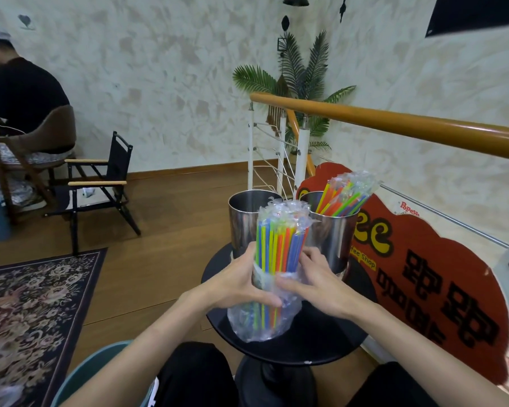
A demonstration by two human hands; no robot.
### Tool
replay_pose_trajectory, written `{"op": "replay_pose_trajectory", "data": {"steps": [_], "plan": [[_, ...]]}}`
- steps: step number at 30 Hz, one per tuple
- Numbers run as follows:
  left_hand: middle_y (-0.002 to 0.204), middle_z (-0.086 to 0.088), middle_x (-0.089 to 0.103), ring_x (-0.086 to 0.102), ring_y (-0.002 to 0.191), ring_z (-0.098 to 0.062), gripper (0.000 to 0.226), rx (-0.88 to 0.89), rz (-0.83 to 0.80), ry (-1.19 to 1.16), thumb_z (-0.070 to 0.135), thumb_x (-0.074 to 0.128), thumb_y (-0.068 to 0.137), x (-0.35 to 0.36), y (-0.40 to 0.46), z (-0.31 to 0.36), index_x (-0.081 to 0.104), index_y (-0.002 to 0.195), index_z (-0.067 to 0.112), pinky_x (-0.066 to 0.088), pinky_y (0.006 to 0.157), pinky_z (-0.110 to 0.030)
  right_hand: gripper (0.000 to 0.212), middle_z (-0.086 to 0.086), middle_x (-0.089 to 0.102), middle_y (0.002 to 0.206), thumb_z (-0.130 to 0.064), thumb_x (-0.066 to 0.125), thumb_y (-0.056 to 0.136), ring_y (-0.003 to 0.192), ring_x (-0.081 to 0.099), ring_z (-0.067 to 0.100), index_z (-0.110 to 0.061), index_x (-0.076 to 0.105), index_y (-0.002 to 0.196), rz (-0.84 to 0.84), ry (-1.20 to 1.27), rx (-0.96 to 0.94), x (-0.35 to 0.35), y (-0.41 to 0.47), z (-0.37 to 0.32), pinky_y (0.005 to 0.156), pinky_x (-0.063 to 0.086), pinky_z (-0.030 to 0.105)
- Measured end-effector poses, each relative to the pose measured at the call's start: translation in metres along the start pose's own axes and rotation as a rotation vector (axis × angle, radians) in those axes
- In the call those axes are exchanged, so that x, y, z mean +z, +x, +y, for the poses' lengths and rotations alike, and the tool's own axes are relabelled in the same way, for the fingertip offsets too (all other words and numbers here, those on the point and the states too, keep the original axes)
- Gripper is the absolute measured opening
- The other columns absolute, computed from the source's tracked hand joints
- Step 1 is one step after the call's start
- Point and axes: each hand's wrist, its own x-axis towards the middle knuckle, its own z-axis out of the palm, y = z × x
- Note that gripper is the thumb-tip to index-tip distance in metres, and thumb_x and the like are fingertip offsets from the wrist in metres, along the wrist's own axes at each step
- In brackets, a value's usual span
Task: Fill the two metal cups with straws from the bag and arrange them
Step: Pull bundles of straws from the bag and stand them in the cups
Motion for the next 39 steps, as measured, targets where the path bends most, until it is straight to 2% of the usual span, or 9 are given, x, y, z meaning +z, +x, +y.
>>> {"op": "replay_pose_trajectory", "data": {"steps": [5,11,14,19,21,22,23,32,39], "plan": [[0.16,0.021,0.027,0.027,0.144,0.008,0.099,-0.018,-0.261,0.101,0.024,0.081,0.086,-0.027,-0.004,0.003,0.015,0.159,0.025,0.026,0.119,-0.02,0.045,-0.025,0.042,0.14,-0.044,0.063,0.098,0.138,0.033,0.002,-0.061,0.037,0.131,0.047,0.059,-0.027,0.0,-0.004,0.001,0.118,0.029,0.038],[0.156,0.015,0.04,0.034,0.145,0.0,0.067,-0.031,-0.231,0.128,0.001,0.061,0.096,-0.036,-0.003,0.011,0.035,0.154,0.023,0.029,0.122,-0.035,0.036,-0.041,0.049,0.127,-0.054,0.056,0.088,0.132,0.04,-0.003,-0.073,0.044,0.116,-0.038,0.211,0.047,0.0,-0.003,-0.015,0.12,0.023,0.05],[0.149,0.011,0.051,0.045,0.138,-0.003,0.058,-0.037,-0.154,0.052,-0.003,0.061,0.095,-0.036,-0.006,0.013,0.046,0.147,0.018,0.036,0.118,-0.035,0.043,-0.036,0.055,0.127,-0.058,0.067,0.083,0.126,0.046,-0.012,-0.071,0.048,0.12,-0.067,0.284,0.003,-0.002,-0.004,-0.024,0.113,0.036,0.026],[0.096,0.019,0.064,0.064,0.092,0.004,0.034,-0.041,-0.084,0.003,-0.009,0.059,0.094,-0.031,-0.006,0.033,0.062,0.123,0.009,0.042,0.075,-0.007,0.079,-0.019,0.066,0.121,-0.039,0.091,0.068,0.115,0.061,-0.006,-0.043,0.048,0.134,0.144,0.31,0.0,0.012,0.005,-0.027,0.097,0.047,0.017],[0.113,0.003,0.051,0.019,0.094,0.0,0.018,-0.075,-0.121,0.024,-0.009,0.055,0.097,-0.035,-0.004,0.038,0.037,0.099,-0.011,0.031,0.062,-0.032,0.074,-0.016,0.071,0.114,-0.03,0.093,0.069,0.108,0.066,-0.002,-0.033,0.053,0.132,0.211,0.354,0.011,0.013,0.007,-0.028,0.092,0.05,0.017],[0.08,-0.02,0.041,0.024,0.075,0.016,0.026,-0.068,-0.152,0.062,-0.004,0.055,0.099,-0.038,-0.003,0.034,0.041,0.081,0.01,0.017,0.088,-0.02,0.075,-0.014,0.071,0.114,-0.032,0.094,0.068,0.107,0.067,-0.001,-0.032,0.054,0.131,0.22,0.357,0.023,0.013,0.008,-0.027,0.093,0.052,0.02],[0.077,0.003,0.031,0.025,0.07,0.009,0.035,-0.084,-0.172,0.098,0.004,0.058,0.1,-0.04,-0.005,0.036,0.03,0.084,0.017,0.026,0.063,-0.02,0.077,-0.013,0.071,0.115,-0.036,0.095,0.066,0.109,0.067,0.0,-0.032,0.054,0.131,0.222,0.361,0.034,0.013,0.008,-0.025,0.097,0.052,0.026],[0.102,-0.013,0.074,0.071,0.091,-0.03,0.014,0.037,-0.046,-0.052,0.002,0.061,0.098,-0.037,-0.01,0.032,0.07,0.108,0.003,0.057,0.083,-0.05,0.072,-0.006,0.075,0.114,-0.036,0.095,0.064,0.108,0.07,0.01,-0.026,0.062,0.126,0.231,0.45,0.053,0.009,0.006,-0.019,0.099,0.055,0.04],[0.073,-0.003,0.067,0.056,0.069,-0.01,0.016,0.059,0.181,0.025,0.008,0.062,0.092,-0.016,0.001,0.013,0.07,0.078,0.012,0.05,0.064,-0.038,0.069,-0.002,0.076,0.113,-0.016,0.095,0.069,0.107,0.072,0.013,-0.018,0.061,0.128,0.22,0.513,0.055,0.006,0.003,-0.013,0.094,0.056,0.032]]}}
